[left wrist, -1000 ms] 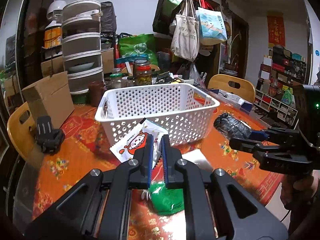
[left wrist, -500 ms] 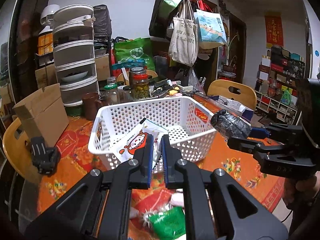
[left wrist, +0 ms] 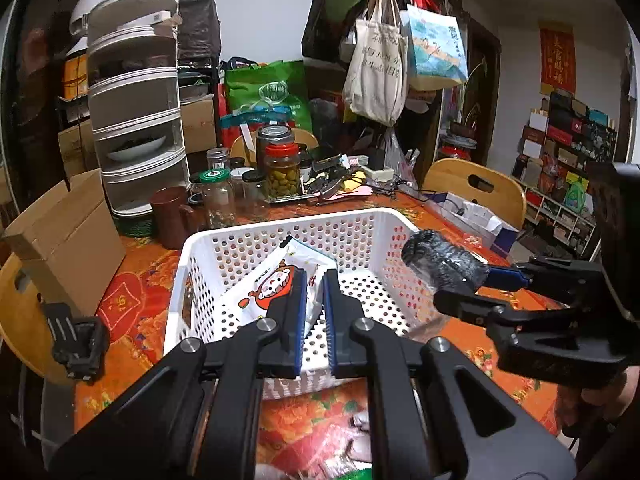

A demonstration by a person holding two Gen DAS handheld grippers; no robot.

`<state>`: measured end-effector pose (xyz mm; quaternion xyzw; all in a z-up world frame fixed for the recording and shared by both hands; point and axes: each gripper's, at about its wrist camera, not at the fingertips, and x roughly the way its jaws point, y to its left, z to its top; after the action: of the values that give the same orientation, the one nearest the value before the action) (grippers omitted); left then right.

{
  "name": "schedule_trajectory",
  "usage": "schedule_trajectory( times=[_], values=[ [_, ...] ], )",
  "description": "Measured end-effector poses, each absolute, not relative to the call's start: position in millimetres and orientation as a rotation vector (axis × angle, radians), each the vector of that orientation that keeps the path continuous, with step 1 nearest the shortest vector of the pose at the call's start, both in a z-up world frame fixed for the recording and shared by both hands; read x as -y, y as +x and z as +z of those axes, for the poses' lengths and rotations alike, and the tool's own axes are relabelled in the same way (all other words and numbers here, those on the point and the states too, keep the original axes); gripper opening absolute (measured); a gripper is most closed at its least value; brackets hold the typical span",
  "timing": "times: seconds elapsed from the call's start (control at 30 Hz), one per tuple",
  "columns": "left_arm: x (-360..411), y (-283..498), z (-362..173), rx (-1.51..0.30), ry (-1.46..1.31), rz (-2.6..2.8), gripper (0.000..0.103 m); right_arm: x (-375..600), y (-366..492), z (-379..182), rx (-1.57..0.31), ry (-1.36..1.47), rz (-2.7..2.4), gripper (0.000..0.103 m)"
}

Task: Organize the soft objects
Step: 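Carry the card with the left gripper while the right gripper carries the black bundle over the basket, then open the left gripper over the basket while the right gripper releases the black bundle inside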

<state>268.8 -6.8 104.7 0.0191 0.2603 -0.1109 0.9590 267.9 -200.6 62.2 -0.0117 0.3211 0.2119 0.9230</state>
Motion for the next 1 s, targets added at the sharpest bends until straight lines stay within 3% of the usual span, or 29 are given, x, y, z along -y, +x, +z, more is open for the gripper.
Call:
schedule_trajectory(
  times=[0.53,1.0],
  values=[
    [7,397,55,-0.77,-0.014,-0.187,0.007,177,362,29,-0.847,-0.081,0.373,0.043],
    [7,435,7,-0.936,-0.006,-0.136,0.008,163,391,-3,-0.942,-0.113,0.363,0.043]
  ],
)
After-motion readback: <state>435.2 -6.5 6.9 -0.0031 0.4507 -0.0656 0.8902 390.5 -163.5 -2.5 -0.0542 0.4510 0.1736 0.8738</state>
